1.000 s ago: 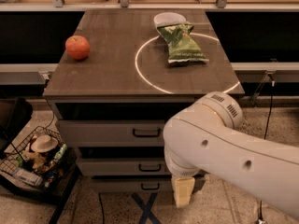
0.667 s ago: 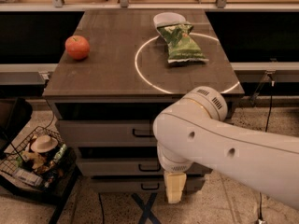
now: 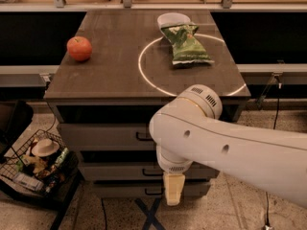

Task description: Open top drawer

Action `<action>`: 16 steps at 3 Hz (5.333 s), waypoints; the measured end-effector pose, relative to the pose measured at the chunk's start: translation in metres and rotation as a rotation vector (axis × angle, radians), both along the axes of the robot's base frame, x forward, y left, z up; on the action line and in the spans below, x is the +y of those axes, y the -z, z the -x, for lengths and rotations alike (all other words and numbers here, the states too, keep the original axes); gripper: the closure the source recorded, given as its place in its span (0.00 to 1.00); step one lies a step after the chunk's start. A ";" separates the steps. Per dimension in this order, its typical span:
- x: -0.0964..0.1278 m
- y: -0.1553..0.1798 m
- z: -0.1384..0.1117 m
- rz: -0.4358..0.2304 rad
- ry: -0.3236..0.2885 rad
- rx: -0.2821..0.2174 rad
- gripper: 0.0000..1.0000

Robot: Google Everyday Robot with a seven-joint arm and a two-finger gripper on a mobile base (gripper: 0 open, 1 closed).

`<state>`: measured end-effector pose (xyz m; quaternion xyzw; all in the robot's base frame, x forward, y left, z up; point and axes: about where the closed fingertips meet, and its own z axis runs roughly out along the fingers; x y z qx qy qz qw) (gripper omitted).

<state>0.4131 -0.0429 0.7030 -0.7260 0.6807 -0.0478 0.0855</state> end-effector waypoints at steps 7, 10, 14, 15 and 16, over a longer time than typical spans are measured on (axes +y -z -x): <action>0.057 0.068 -0.057 -0.114 -0.105 0.042 0.18; 0.056 0.067 -0.056 -0.112 -0.107 0.041 0.96; 0.036 0.038 -0.009 -0.106 -0.081 0.018 1.00; 0.036 0.041 -0.009 -0.106 -0.081 0.018 1.00; 0.034 0.037 -0.007 -0.097 -0.079 0.011 1.00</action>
Offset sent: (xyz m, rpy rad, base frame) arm 0.0419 0.0421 -0.0415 0.1608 0.0164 0.0608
